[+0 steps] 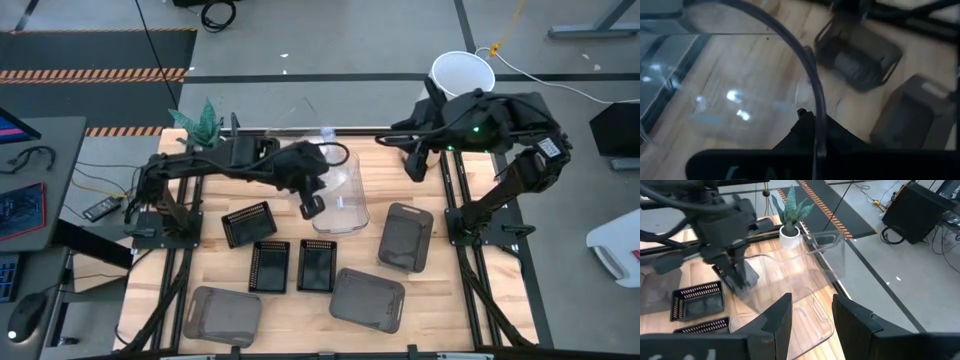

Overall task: Stack baskets by color
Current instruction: Stack the left transparent bin on the transparent bins

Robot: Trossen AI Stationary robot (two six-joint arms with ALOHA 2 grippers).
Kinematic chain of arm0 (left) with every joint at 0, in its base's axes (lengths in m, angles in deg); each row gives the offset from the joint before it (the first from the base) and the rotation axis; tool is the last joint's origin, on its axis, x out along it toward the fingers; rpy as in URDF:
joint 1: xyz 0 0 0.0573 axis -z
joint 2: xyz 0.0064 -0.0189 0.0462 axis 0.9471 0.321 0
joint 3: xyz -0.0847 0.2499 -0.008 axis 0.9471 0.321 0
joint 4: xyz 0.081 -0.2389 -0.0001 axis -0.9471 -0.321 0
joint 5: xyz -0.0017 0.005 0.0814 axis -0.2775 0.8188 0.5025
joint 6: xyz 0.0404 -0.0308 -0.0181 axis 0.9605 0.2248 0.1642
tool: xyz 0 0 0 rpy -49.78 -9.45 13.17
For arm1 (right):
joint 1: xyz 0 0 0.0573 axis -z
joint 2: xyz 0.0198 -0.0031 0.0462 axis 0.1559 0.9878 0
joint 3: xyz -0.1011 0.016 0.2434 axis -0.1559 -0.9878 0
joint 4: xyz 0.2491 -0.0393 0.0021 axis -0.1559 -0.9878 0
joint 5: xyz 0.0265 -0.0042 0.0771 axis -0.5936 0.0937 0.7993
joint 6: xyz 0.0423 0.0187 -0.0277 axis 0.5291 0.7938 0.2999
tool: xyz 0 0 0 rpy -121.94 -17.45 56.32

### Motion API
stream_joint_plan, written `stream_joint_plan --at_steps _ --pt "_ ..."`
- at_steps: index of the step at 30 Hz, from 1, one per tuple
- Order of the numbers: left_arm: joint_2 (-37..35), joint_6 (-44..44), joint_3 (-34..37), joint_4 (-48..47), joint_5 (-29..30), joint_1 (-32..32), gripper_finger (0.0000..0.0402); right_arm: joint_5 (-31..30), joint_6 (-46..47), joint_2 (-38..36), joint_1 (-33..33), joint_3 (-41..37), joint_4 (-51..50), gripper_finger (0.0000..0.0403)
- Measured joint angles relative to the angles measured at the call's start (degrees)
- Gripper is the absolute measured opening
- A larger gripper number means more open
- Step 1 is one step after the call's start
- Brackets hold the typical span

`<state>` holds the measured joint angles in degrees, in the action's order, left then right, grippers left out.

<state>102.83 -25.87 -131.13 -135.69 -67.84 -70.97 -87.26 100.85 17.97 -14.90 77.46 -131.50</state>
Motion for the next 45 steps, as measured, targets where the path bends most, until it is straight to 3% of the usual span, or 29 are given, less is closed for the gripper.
stream_joint_plan --at_steps 14,21,33,45 --pt "0.2 3.4 -1.1 21.0 2.1 5.9 0.0005 -0.2 -0.1 -1.1 0.0 0.0 -0.2 0.0145" --pt "2.0 1.3 -0.8 15.6 2.6 5.7 0.0005 -0.3 -0.1 -1.1 0.0 0.0 -0.2 0.0145" --pt "11.3 0.5 -0.8 8.9 -1.1 6.2 0.0005 -0.4 -0.4 -1.1 0.0 0.0 0.3 0.0145" --pt "14.0 1.1 -0.8 4.8 -0.3 5.9 0.0005 -0.2 -0.1 -1.0 0.0 0.0 0.6 0.0145"
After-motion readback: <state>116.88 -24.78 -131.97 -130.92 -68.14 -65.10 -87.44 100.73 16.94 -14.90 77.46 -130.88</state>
